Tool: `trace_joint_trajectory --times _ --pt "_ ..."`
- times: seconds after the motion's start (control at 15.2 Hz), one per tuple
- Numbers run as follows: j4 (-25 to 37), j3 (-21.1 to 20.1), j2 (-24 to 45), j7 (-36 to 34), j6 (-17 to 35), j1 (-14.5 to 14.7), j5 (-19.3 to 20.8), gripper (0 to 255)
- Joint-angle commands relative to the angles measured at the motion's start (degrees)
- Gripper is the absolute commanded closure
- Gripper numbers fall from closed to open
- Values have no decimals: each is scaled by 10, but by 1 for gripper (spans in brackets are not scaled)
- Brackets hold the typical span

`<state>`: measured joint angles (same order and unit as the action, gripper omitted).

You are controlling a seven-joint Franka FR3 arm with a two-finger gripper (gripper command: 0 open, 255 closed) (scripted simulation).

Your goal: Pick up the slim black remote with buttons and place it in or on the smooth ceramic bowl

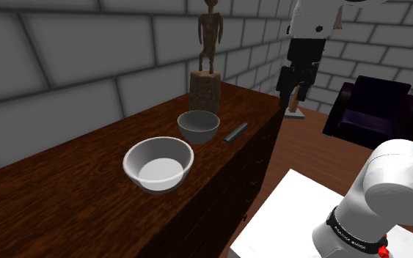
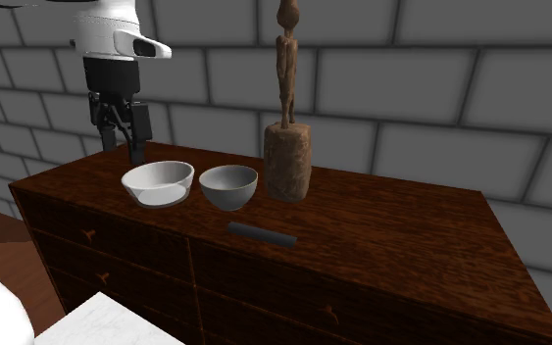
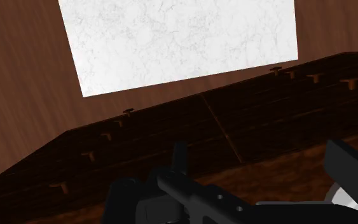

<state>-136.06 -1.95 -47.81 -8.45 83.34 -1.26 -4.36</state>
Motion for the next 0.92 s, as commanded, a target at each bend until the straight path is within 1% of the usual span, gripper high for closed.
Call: trace_joint_trajectory --times 0.0,0.4,0.86 --pt "0 0 0 0 0 0 0 0" --pt "-5 -22 105 -120 106 -47 -34 0" --pt "12 -33 236 -249 220 -95 -61 0"
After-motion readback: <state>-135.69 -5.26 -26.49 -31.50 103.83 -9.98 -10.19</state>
